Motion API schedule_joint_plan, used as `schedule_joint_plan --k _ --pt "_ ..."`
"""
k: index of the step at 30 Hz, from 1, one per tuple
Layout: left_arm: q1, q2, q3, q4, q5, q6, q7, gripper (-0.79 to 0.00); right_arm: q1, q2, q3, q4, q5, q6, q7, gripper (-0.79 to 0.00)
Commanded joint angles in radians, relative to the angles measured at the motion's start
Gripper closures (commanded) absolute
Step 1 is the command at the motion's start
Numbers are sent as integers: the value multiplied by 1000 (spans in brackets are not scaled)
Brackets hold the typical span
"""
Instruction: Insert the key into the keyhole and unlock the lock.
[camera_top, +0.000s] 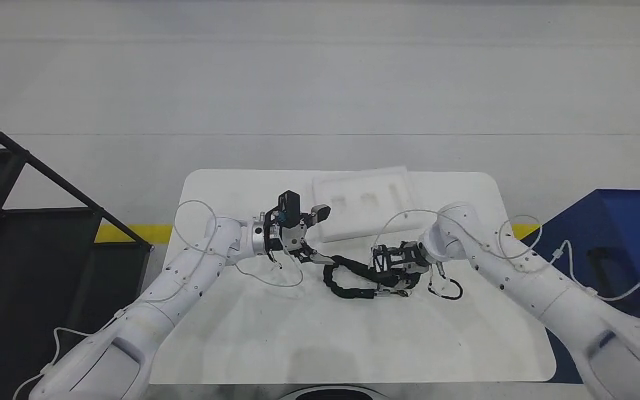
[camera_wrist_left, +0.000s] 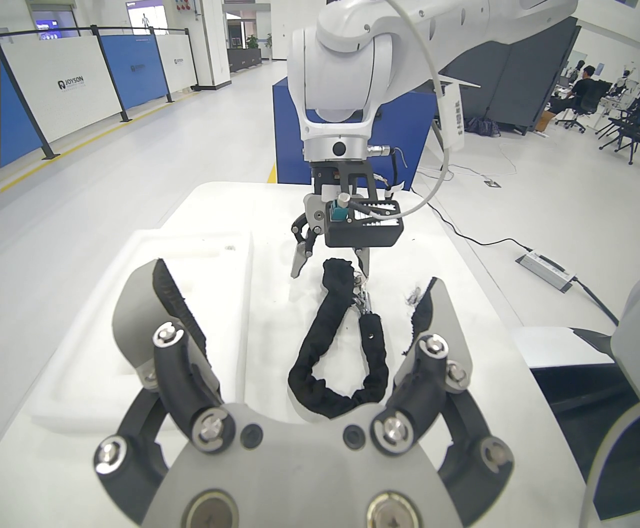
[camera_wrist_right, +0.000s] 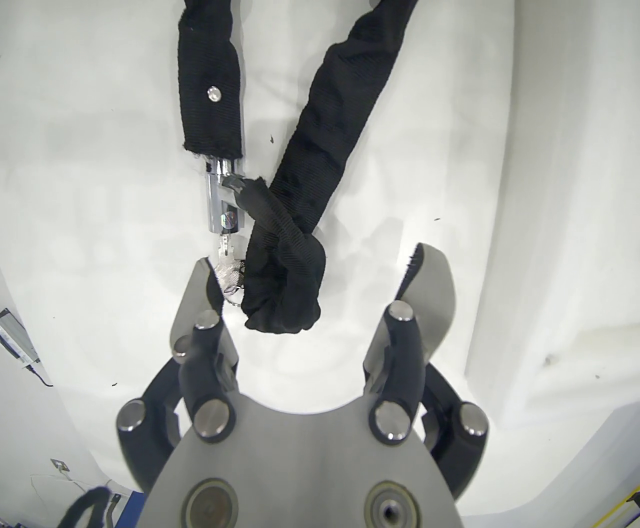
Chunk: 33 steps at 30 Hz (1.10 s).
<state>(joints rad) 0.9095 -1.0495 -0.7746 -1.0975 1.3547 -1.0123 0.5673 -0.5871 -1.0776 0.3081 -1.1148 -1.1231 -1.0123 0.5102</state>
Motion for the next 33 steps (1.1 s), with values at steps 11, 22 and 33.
schedule_joint_plan --k 11,22,33 --pt "0 0 0 0 0 0 0 -785 60 -47 -138 83 -30 0 -113 -222" --pt "0 0 0 0 0 0 0 -785 56 -49 -138 75 -20 0 -175 0" --pt "0 0 0 0 0 0 0 -785 69 79 -138 -95 66 0 -341 0"
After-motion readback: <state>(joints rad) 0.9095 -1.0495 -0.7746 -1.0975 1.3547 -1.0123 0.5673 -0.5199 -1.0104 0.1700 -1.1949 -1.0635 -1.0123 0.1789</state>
